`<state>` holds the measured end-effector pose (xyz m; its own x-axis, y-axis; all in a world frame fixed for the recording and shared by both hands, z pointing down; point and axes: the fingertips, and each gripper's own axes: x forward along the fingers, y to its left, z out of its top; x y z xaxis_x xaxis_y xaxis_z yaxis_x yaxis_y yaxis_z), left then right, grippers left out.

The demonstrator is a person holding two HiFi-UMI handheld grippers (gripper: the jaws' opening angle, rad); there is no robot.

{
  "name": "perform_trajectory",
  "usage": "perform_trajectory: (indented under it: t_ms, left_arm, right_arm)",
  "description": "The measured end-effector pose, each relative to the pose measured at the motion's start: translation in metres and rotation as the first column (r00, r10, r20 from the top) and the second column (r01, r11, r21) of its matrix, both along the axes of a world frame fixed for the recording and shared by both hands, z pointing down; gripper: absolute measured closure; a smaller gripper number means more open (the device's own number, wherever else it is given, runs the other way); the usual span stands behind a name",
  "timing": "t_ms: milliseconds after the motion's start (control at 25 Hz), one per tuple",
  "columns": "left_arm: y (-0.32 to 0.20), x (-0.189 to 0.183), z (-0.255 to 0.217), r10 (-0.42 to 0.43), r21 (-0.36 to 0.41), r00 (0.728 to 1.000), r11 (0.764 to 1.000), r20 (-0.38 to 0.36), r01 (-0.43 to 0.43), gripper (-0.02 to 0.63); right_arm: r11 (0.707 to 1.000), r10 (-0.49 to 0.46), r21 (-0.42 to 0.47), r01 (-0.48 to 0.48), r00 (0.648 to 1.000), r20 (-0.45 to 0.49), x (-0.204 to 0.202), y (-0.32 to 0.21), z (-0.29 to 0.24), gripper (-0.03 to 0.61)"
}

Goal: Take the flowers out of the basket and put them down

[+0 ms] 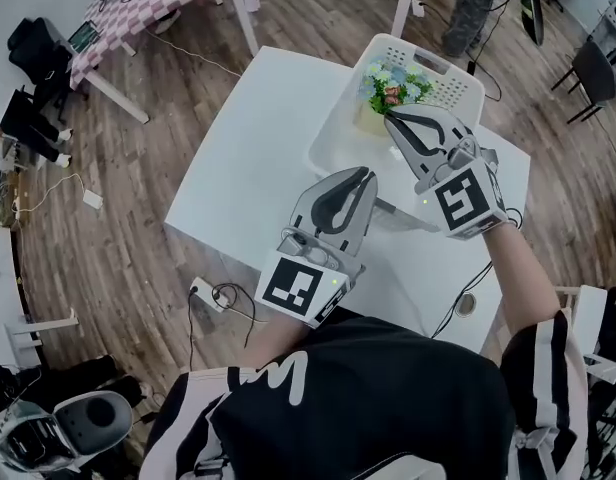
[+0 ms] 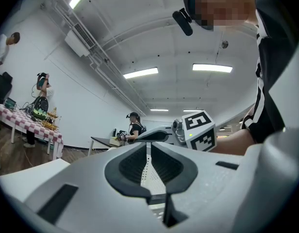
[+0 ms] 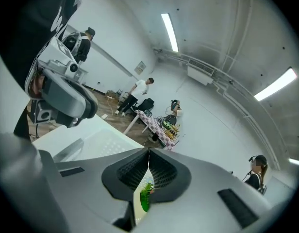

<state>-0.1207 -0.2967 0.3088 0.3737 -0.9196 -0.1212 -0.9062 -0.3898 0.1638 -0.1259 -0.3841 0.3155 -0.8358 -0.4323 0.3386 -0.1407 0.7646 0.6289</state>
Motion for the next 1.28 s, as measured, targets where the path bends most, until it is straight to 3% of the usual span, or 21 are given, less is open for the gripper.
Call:
perform_trajectory:
  t_ms: [400,840,1280]
  left_arm:
    - [-0.003,-0.006,-0.007,-0.050,0.012,0.998,0.999,-0.039,0.051,0.583]
    - [0.001,-0.018,-0.002,-0.102,0.000,0.994,0.995,-0.044,0.102,0.583]
    - [0.007,-0.027,0.006,-0.148,-0.021,0.987,0.989,-0.054,0.147,0.583]
  right_arm:
    - [0.997,-0.075,0.009,0.078,0.976,-0.204,-0.015,-0.034,0.037,0.560]
    - [0.992,-0.125,-0.028,0.125,0.892,-0.434,-0.023,-0.054,0.098,0.560]
    - [0.991,-0.131,-0.064,0.115,0.832,-0.540,-0.027,-0.077,0.135,0.558]
